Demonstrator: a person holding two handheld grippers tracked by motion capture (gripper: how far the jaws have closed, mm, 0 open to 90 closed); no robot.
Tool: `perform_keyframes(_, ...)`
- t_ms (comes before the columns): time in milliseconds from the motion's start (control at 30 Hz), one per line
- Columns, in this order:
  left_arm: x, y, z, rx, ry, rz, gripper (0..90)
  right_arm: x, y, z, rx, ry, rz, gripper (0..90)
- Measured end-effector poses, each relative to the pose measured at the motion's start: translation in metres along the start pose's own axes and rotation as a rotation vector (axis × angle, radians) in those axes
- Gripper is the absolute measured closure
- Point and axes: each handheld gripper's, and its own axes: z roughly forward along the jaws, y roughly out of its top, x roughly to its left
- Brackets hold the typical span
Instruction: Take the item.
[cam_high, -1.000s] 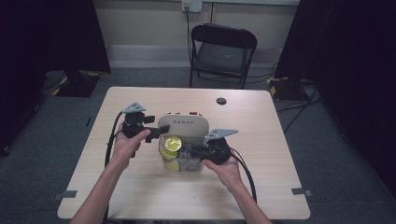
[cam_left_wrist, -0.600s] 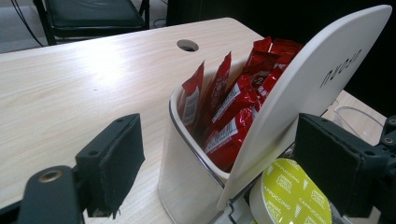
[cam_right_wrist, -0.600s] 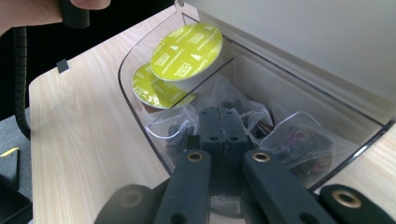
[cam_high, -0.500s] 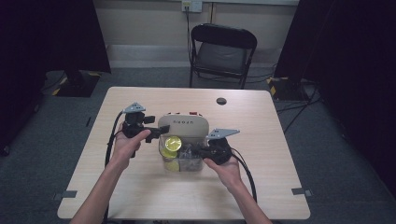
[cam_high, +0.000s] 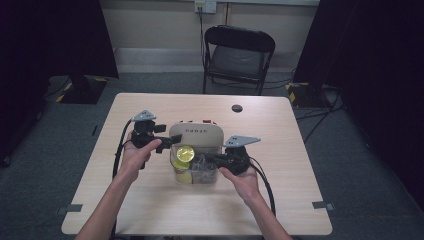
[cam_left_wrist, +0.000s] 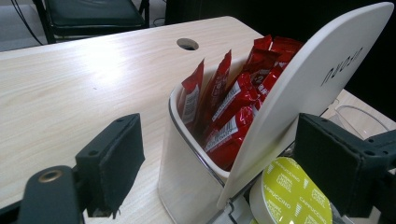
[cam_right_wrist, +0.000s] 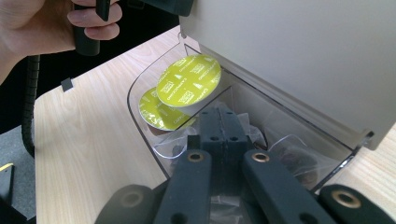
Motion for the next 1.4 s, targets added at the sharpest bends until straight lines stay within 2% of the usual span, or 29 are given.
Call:
perform_keyframes(867, 0.000, -0.001, 0.001, 0.002, 0.001, -0.001, 15.9, 0.004, 0.012, -0.013, -0.057, 0.001, -0.011, 90.0)
perform_keyframes(1400, 0.000, -0.002, 0.002, 0.006, -0.006, -0.004, 15.7, 0.005, 0.015, -0.019, -0.074, 0.009, -0.012, 90.0)
